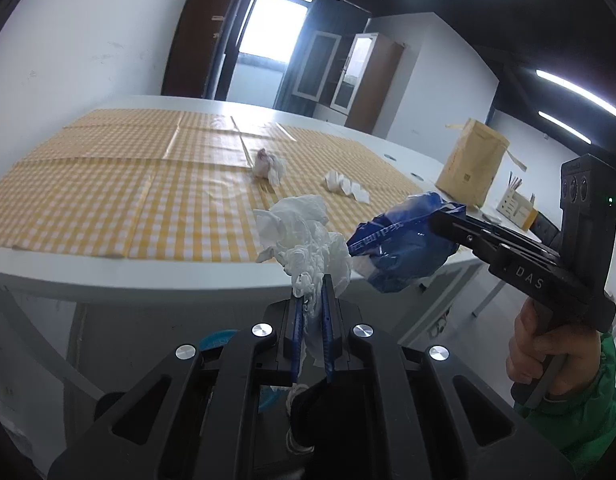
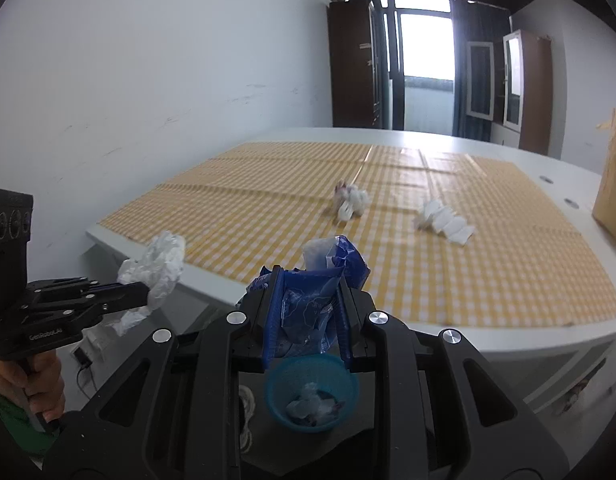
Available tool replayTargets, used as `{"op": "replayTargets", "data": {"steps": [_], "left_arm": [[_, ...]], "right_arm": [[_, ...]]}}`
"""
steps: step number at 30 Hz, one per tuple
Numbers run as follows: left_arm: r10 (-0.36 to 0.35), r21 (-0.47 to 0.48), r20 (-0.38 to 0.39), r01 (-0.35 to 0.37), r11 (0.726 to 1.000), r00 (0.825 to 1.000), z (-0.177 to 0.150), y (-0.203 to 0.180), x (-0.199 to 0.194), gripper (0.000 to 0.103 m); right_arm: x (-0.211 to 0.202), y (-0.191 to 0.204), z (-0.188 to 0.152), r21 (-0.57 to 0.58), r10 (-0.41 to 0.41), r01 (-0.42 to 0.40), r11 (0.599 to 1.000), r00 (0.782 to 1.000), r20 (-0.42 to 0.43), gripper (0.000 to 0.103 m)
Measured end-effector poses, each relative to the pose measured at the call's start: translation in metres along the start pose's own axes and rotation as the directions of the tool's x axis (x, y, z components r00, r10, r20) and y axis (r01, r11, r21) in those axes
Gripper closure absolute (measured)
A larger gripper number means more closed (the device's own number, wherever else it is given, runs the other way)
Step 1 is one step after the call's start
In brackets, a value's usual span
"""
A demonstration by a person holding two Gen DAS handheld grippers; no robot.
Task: Collect trash
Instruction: 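Carry the tissue with the left gripper while the right gripper carries the blue wrapper toward the wastebasket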
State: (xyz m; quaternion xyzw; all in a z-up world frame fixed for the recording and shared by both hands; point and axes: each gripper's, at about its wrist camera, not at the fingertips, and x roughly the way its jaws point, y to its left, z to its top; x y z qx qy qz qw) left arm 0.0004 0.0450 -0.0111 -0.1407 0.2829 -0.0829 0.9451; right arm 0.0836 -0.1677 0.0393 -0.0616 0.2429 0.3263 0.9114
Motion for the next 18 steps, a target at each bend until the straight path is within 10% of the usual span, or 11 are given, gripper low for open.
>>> {"op": "replayTargets", "data": {"steps": [18], "left_arm": [[-0.007,-0.038,-0.142,0.002,0.999,0.990,-0.064,0.028,0.042,0.095]], "right_arm": [[0.037,0.010,-0.089,0.037,0.063,-0.057,0.998,0.982,-0.178,0.081]]}}
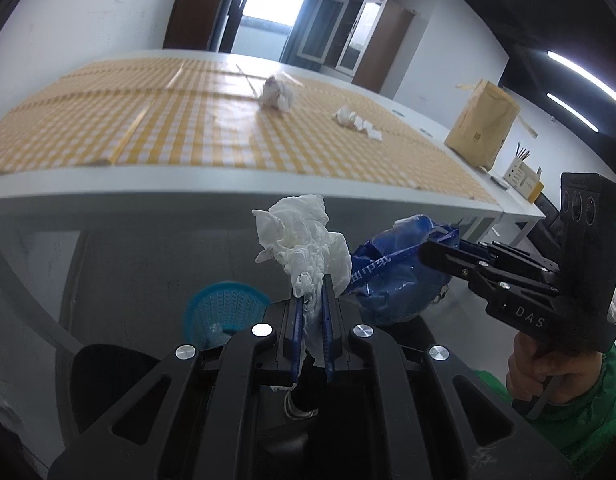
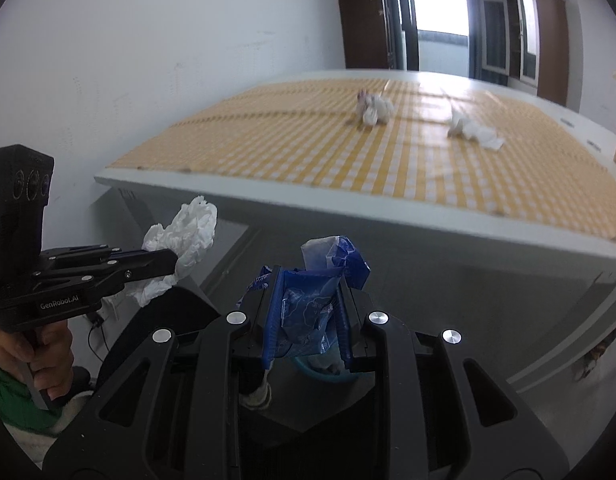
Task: Collect trash
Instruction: 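Carry the tissue with the left gripper while the right gripper carries the blue wrapper toward the wastebasket, then lower both tools over the blue wastebasket and open both grippers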
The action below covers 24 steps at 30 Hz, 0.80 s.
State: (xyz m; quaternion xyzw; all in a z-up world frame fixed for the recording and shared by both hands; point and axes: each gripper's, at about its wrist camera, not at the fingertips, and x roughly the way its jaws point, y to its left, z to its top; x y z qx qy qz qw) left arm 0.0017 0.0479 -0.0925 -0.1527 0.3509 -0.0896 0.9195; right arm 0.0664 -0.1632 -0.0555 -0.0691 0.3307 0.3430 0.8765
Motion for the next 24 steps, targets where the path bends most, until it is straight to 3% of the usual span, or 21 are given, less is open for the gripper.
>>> {"op": "replayTargets", "data": {"steps": [12,15,24], "left_arm": [[0.028,-0.092,-0.125,-0.040,0.995,0.992,-0.028,0.048,0.070,0.095],[0.001,-0.090,-0.133,-0.014,0.996,0.991,-0.039,0.058,0.091,0.095],[0.004,-0.142,-0.221,-0.037,0.989,0.975,-0.049,0.090,0.139,0.095]], "right_arm": [[0.081,-0.006,-0.049,0.037,-0.010,0.016,0.999,0.989,-0.150,0.081],[0.108,-0.007,-0.063,0.047,-0.011,0.022,0.999,0.978,-0.206,0.081],[0.181,-0.025,-0.097,0.128,0.008,0.039,0.991,0.937,-0.350,0.081]]}}
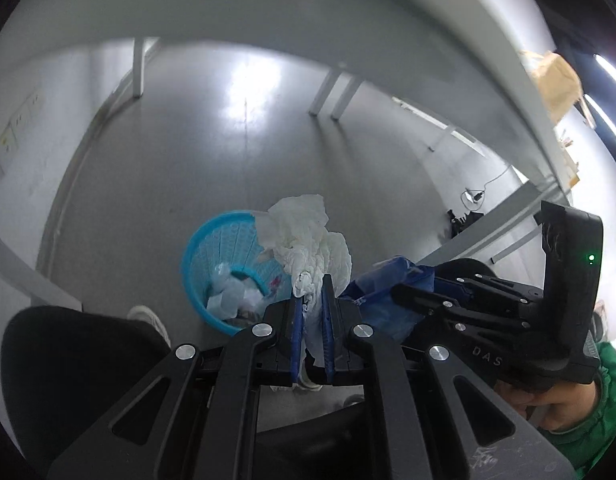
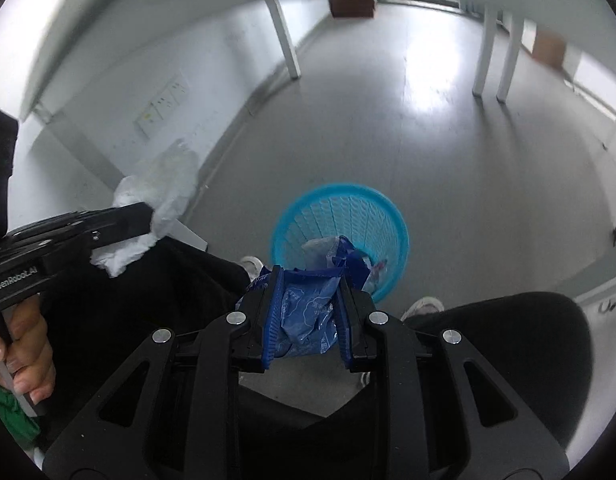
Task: Collect trash
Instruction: 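Lower both tools over the blue wastebasket and open both grippers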
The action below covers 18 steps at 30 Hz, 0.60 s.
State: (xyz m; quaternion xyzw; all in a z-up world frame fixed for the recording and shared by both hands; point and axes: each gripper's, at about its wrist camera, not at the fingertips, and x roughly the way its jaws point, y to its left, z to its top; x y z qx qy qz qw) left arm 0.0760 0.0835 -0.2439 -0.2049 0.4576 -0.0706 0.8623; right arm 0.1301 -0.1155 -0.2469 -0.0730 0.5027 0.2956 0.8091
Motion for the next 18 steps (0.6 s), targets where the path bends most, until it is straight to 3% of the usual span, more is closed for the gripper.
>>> {"op": "replayTargets", "data": {"steps": [9,14,18], "left_arm": [[0.009,-0.080,-0.081,-0.015,0.997,0.997,0.018,0.029,0.053,0.095],[-0.003,-0.132,-0.108,-0.012,0.991,0.994,0.024,0.041,0.076,0.095],[0.017,-0.186,-0.145,-0.044,0.982,0.989,0.029,0.052,0.099,0.095]], "right_arm": [[0.055,-0.023,0.019,0.080,-0.002,0.007,0.997,0.997,-0.073,0.081],[0.080,-0.028,0.030,0.067,-0.024,0.030,0.997,0.996,-0.087,0.081],[0.101,-0.040,0.036,0.096,-0.016,0.028,0.995,0.993,-0.119,0.080]]}}
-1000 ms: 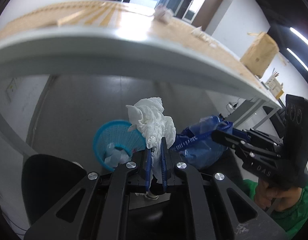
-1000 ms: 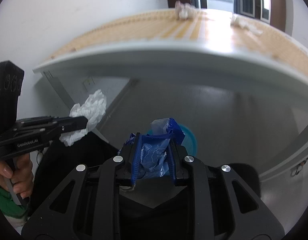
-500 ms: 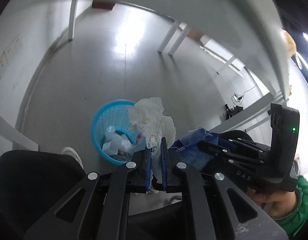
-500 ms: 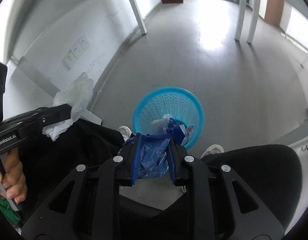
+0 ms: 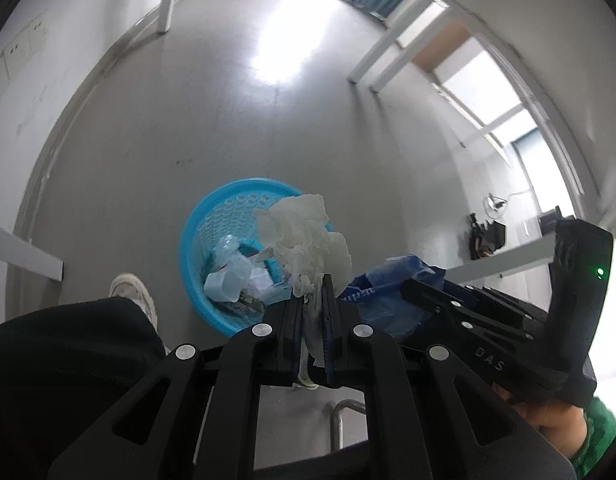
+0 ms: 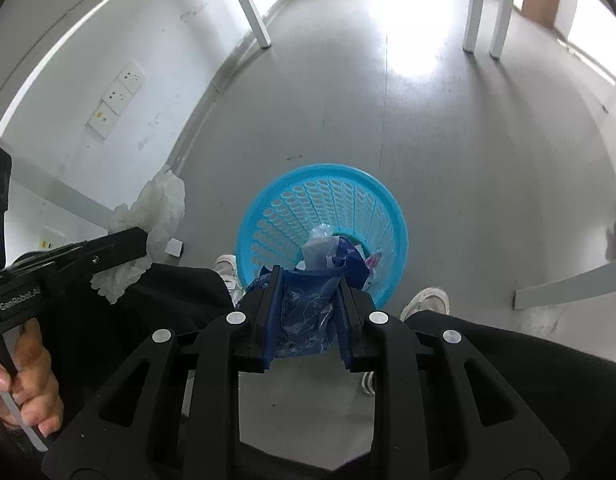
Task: Collect trash
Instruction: 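Lower both tools over the blue wastebasket and open both grippers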
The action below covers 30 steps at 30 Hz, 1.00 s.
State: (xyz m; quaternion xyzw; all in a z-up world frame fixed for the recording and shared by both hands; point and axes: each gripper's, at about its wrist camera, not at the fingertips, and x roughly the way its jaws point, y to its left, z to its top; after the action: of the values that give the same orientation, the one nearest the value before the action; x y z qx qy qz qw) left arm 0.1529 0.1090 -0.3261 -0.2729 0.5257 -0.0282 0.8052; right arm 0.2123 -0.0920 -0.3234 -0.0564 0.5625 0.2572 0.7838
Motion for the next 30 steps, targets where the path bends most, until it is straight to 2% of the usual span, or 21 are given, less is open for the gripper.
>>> {"op": "replayTargets", "data": {"steps": [4,9,13,19,25,28,29,30], "left_arm": [[0.026,-0.044,-0.038,-0.027,0.999,0.999,0.010,0.009,0.021,0.095],[0.064,-0.034,-0.061,-0.066,0.997,0.996,0.021,0.006,0.041,0.095],[0.060,-0.074,-0.097,-0.068,0.995,0.993,0.032,0.011,0.059,0.095],[0.064,-0.154,-0.142,-0.085,0.984,0.988,0.039,0.028,0.088,0.095],[0.070,-0.175,-0.158,-0.097,0.980,0.985,0.041,0.031,0.094,0.095],[0.067,-0.183,-0.157,-0.095,0.979,0.985,0.041,0.033,0.093,0.095],[0.062,-0.186,-0.155,-0.090,0.978,0.986,0.042,0.034,0.094,0.093],[0.045,-0.197,-0.147,-0.074,0.978,0.988,0.042,0.034,0.092,0.081]], "right_arm": [[0.021,-0.004,0.013,0.016,-0.016,0.016,1.000,0.999,-0.029,0.080],[0.051,-0.015,0.029,0.050,-0.032,0.036,0.998,0.997,-0.077,0.080],[0.072,-0.024,0.035,0.084,-0.009,0.018,0.996,0.994,-0.108,0.079],[0.098,-0.029,0.042,0.105,-0.017,0.032,0.994,0.989,-0.144,0.078],[0.111,-0.037,0.045,0.132,-0.009,0.031,0.991,0.987,-0.160,0.077],[0.114,-0.041,0.047,0.148,-0.003,0.027,0.989,0.987,-0.161,0.072],[0.115,-0.042,0.047,0.153,-0.003,0.029,0.988,0.987,-0.163,0.067],[0.116,-0.044,0.047,0.157,-0.004,0.030,0.987,0.986,-0.167,0.066]]}}
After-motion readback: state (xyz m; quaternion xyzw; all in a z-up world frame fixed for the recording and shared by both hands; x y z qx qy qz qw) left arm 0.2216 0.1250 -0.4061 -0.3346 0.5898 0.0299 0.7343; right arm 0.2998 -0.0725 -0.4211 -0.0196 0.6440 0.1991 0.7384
